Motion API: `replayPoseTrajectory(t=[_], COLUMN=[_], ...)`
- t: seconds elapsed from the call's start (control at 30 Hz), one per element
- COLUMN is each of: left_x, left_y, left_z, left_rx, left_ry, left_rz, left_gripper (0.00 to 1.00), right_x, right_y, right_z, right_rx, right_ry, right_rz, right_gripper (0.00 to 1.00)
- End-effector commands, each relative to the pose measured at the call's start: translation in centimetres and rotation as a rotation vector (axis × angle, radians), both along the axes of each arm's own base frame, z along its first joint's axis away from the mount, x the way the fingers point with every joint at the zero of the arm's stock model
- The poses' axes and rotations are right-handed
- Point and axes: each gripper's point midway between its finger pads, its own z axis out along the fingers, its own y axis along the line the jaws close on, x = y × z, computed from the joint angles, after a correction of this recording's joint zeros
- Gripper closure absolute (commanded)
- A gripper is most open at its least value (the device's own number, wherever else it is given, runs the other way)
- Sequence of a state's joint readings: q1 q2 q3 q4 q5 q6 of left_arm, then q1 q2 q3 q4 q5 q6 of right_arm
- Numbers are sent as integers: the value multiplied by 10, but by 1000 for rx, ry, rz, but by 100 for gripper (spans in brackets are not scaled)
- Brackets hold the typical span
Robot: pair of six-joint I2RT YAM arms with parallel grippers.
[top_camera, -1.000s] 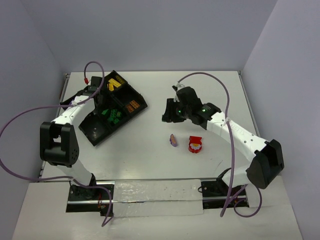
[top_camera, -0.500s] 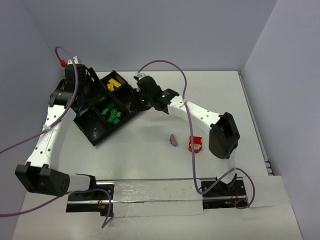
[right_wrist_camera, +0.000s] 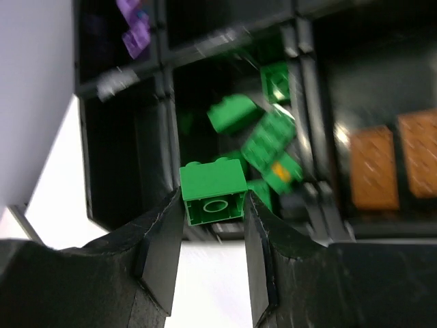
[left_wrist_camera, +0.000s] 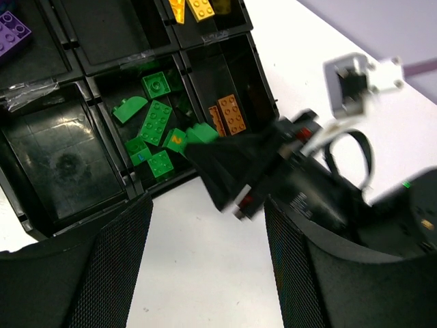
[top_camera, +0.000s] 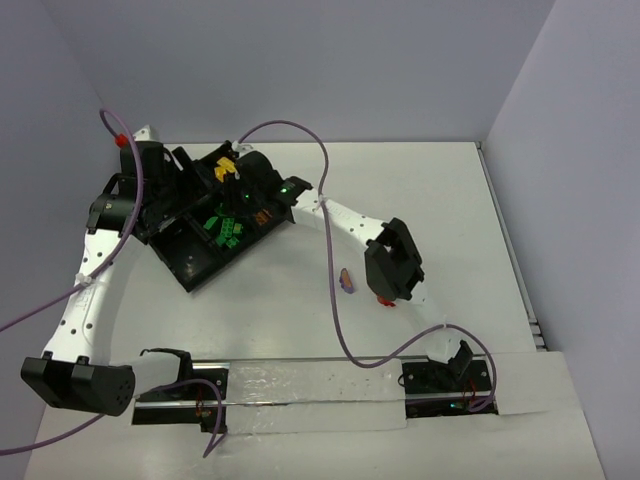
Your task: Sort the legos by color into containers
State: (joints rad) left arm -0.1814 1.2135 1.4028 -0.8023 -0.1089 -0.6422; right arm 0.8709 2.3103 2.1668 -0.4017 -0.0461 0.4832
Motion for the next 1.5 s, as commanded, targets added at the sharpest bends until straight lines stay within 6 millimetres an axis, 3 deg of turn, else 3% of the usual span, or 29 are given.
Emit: replayPoseTrajectory(t=[0.0,0.07,0.17,0.37,0.43,0.5,0.6,0.63,0.7,0.73,0.87,0.93,1.0,1.1,1.23,1.27,1.33,1.47], left_x=[-7,-8,-10,-12,-13,-13,-13,-12,-13,-12,-11,-8,-7,-8,-20,-17,-32,-44], left_y=[-3,-2,-1,4,4,4,3,2,1,0,-9,-21,-33,-64,-126,-130,-174,-226], left_z=[3,2,3,13,14,16,10,9,2,-4,-10,-14,-20,-35,-64,-69,-96,-134], left_rx=[-11,-8,-3,7,7,6,5,5,5,1,-27,-42,-32,7,-7,-16,-6,56], left_ry=[-2,1,2,-31,-37,-44,-42,-41,-27,-12,1,8,25,75,143,154,219,298], left_rz=[-23,-25,-23,-3,-5,-5,-12,-13,-19,-22,-52,-96,-129,-186,-305,-299,-373,-438], left_gripper=[26,26,26,26,27,27,27,27,27,27,27,27,27,27,28,28,29,30], right_x=[10,13,15,12,10,8,2,3,-10,-18,-54,-78,-99,-116,-122,-122,-120,-112], right_y=[28,35,39,31,20,7,-47,-55,-108,-136,-208,-245,-268,-297,-338,-339,-364,-397], right_z=[7,12,8,43,59,58,56,54,69,34,3,-6,-25,-31,-36,-36,-28,-13], right_rx=[75,97,100,128,112,74,-29,-46,-77,-153,-245,-260,-281,-282,-284,-283,-263,-251], right_ry=[-20,-26,-16,-67,-88,-87,-75,-77,-98,-47,14,48,93,119,134,136,132,104], right_rz=[-11,-12,-10,-2,-6,-21,-96,-119,-192,-217,-297,-352,-380,-452,-567,-568,-635,-729], right_gripper=[69,40,26,21,21,22,21,21,22,22,22,21,21,21,21,21,20,19])
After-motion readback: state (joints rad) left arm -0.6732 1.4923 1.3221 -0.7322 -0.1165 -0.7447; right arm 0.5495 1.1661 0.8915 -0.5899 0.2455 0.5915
